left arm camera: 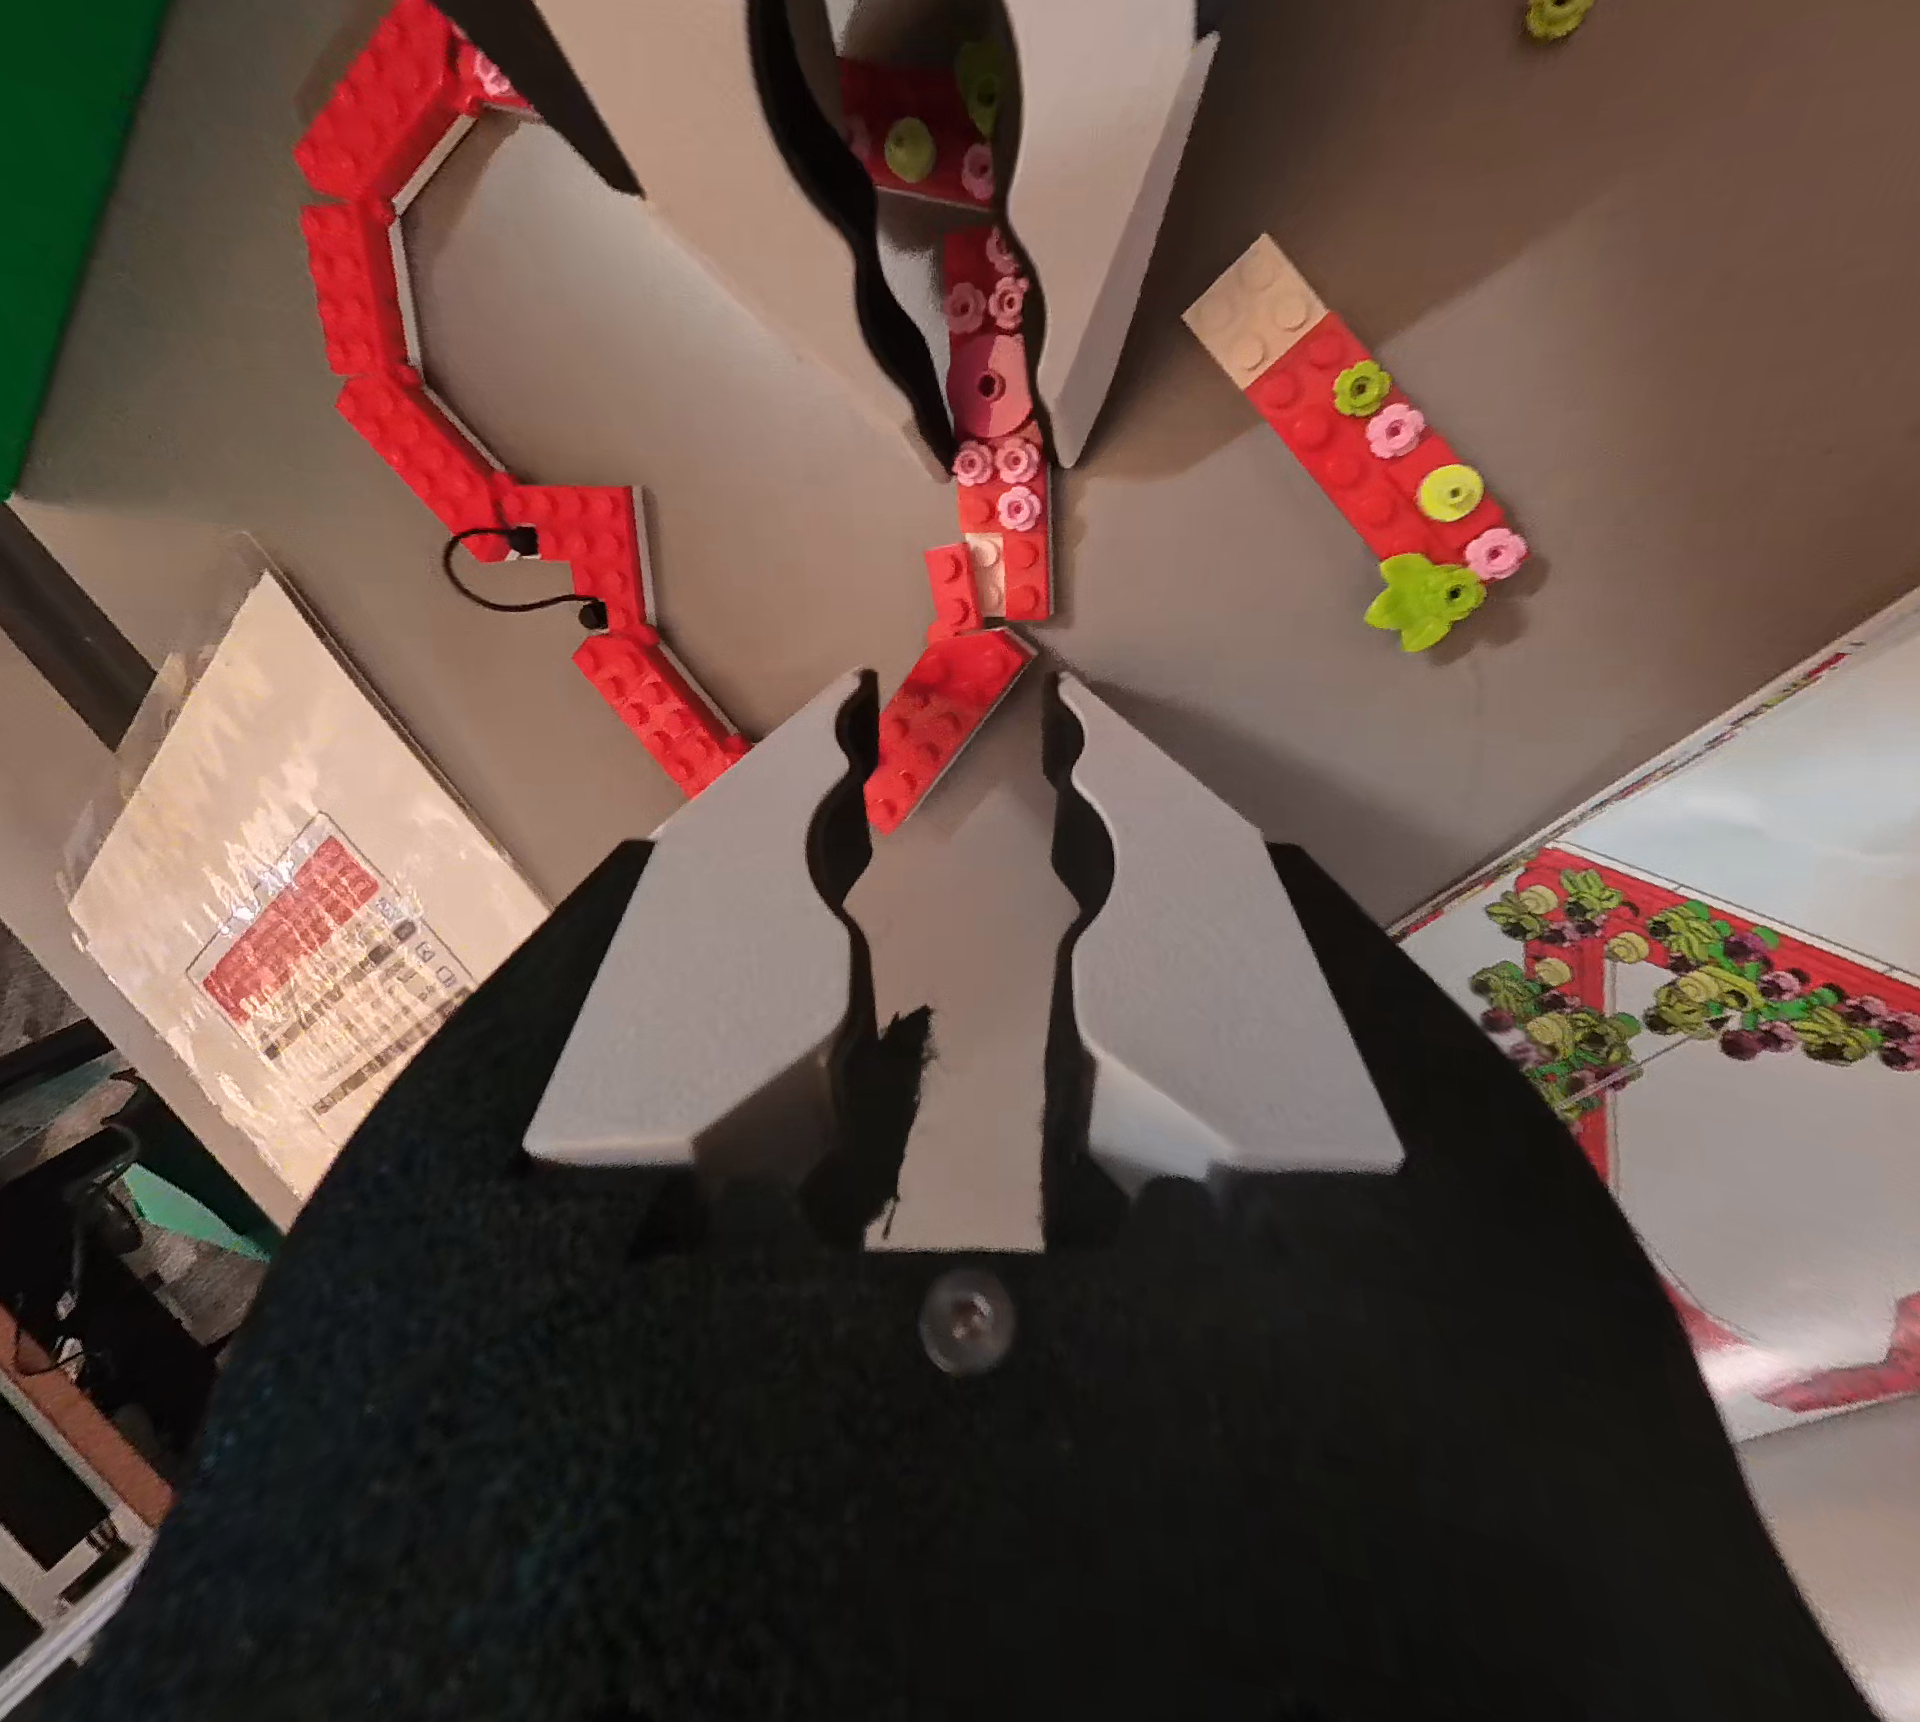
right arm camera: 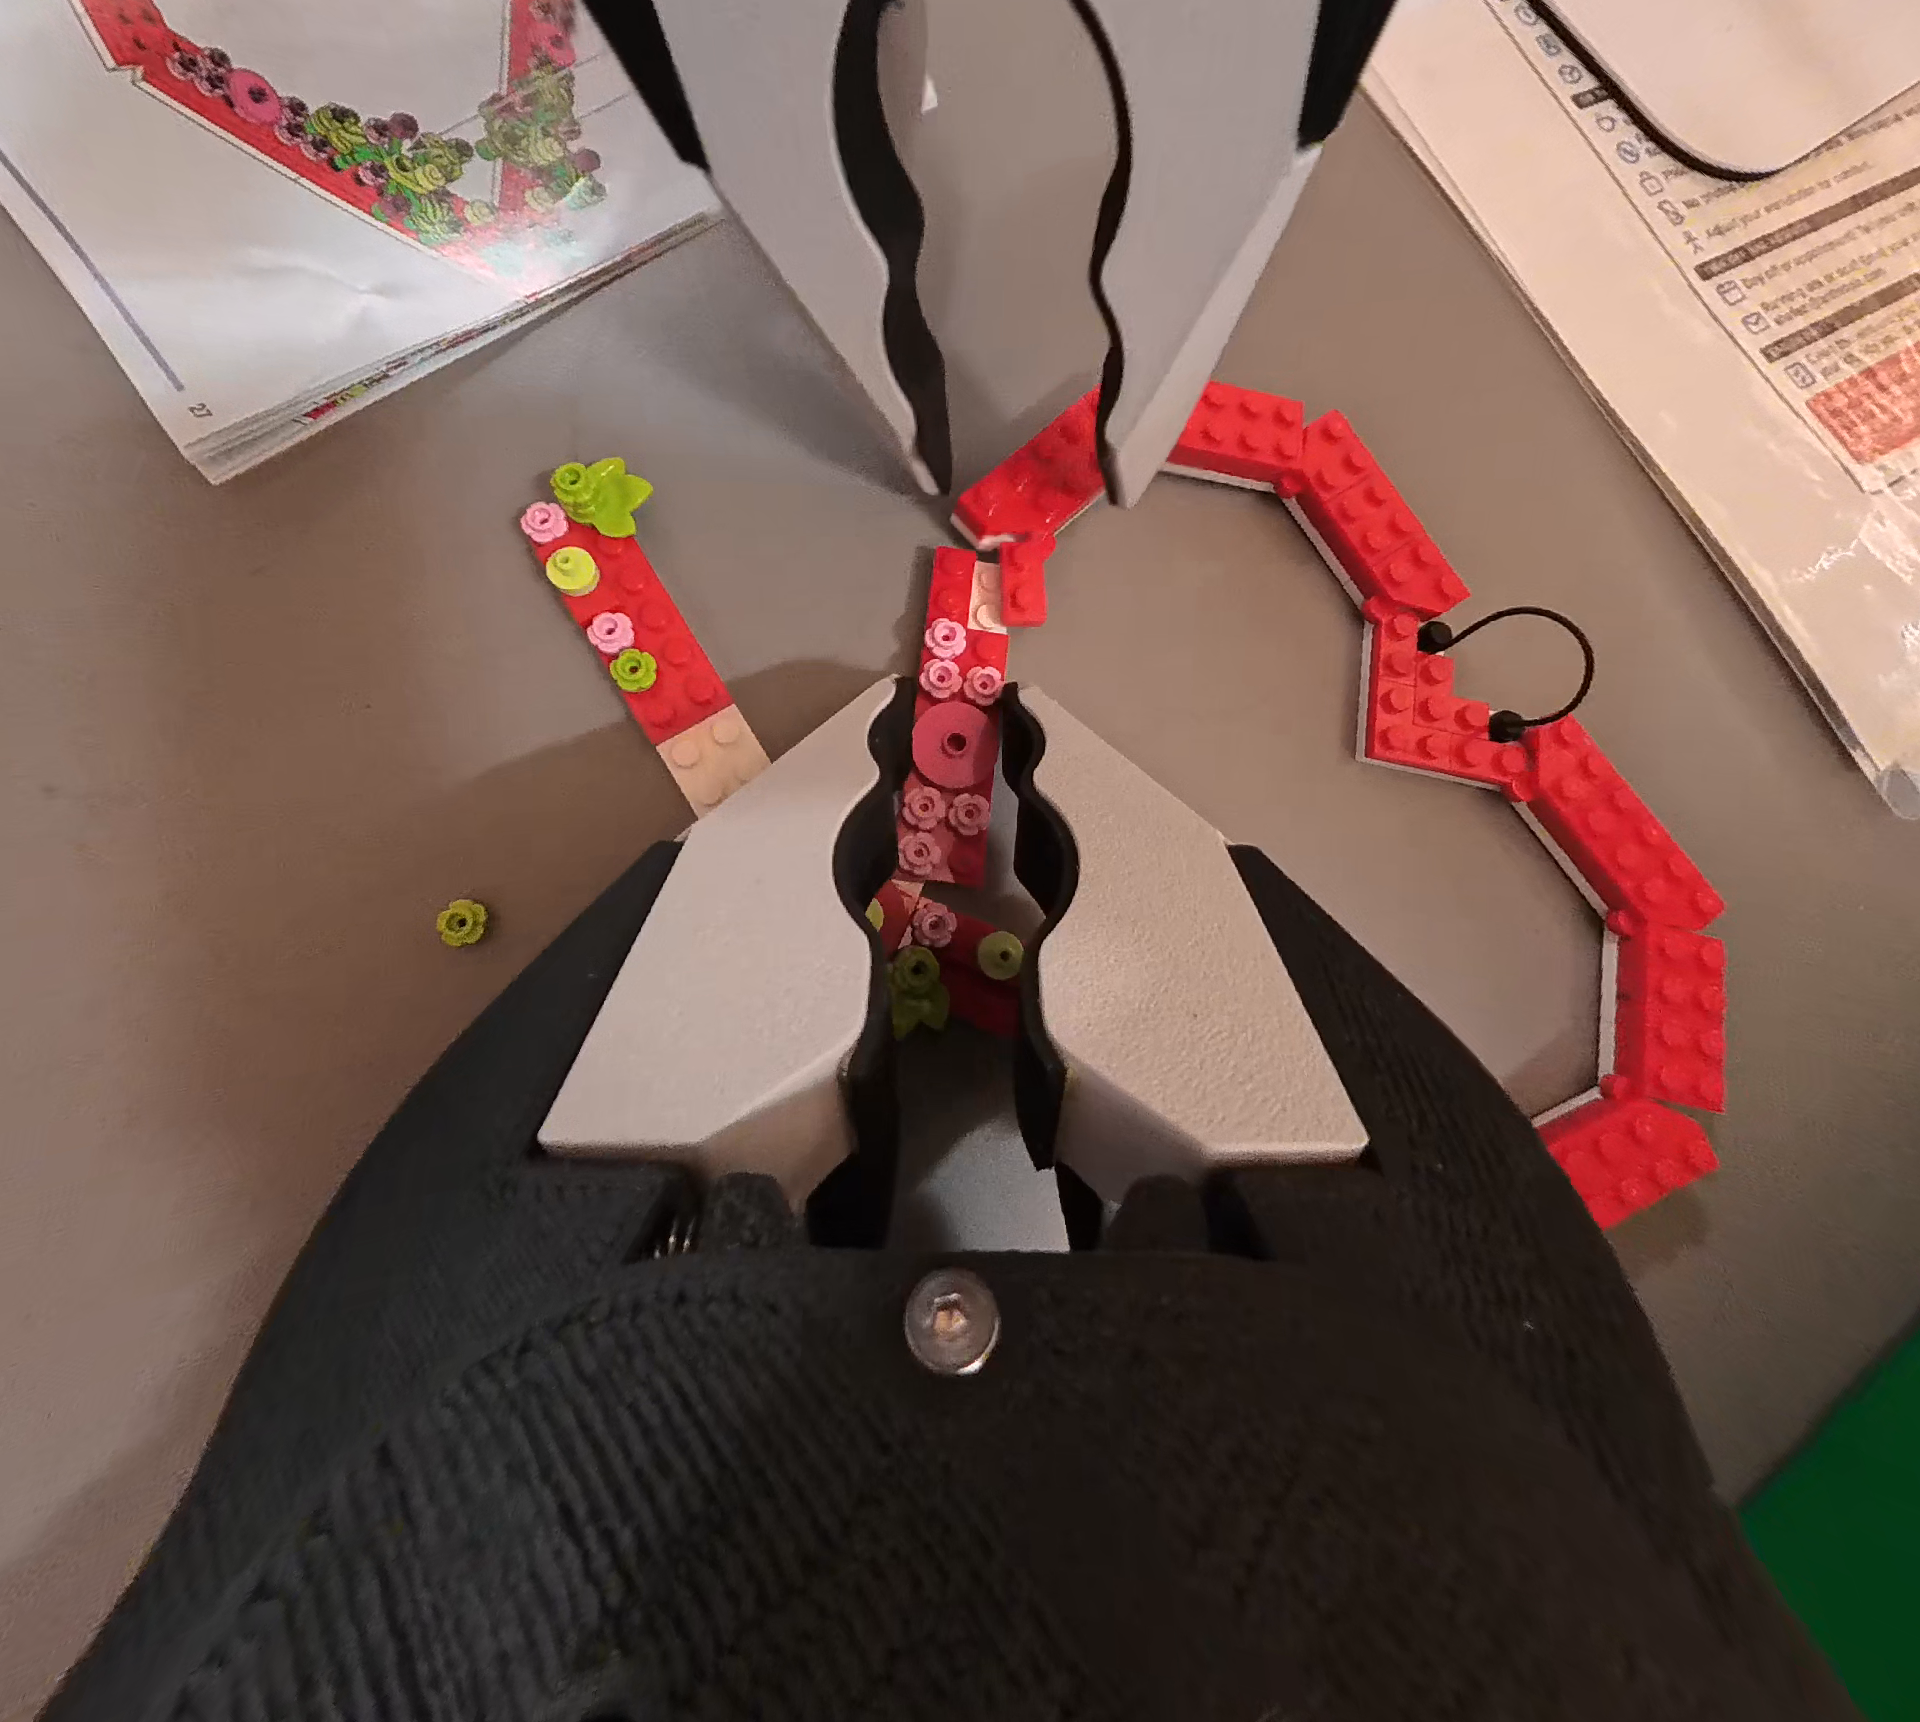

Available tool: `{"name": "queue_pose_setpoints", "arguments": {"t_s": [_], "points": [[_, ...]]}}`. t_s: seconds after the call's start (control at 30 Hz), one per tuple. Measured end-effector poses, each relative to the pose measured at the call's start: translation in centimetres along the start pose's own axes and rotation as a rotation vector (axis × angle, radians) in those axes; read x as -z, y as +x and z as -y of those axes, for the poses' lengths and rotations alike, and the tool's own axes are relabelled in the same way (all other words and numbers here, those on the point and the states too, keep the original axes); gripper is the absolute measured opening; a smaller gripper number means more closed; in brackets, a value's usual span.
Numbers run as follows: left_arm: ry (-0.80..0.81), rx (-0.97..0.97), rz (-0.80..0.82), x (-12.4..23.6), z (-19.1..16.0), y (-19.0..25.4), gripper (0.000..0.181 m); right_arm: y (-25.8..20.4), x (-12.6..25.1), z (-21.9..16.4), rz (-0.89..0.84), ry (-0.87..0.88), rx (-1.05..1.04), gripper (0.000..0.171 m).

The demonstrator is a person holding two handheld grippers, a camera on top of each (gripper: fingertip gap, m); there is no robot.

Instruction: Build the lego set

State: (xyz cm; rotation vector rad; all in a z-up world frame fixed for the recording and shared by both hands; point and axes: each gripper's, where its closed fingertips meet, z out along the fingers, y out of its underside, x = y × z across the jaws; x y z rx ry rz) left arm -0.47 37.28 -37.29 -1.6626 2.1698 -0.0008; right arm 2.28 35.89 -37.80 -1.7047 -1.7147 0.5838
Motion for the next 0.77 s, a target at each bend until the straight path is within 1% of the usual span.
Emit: {"name": "queue_pose_setpoints", "arguments": {"t_s": [0.03, 0.2, 0.37, 0.77], "points": [[-0.003, 0.001, -0.005, 0.0, -0.1, -0.1, 0.027, 0.0, 0.0, 0.0, 0.000, -0.001, 0.005, 0.014], [-0.048, -0.025, -0.039, -0.4, -0.9, -0.3, 0.020, 0.4, 0.0, 0.0, -0.041, -0.012, 0.015, 0.014], [-0.071, -0.051, -0.047, -0.3, -1.4, -0.8, 0.019, 0.7, -0.1, 0.1, -0.046, -0.024, 0.022, 0.014], [-0.091, -0.075, -0.045, 0.1, -2.1, -1.4, 0.018, 1.9, -0.5, 0.9, 0.015, -0.030, 0.150, 0.014]]}}
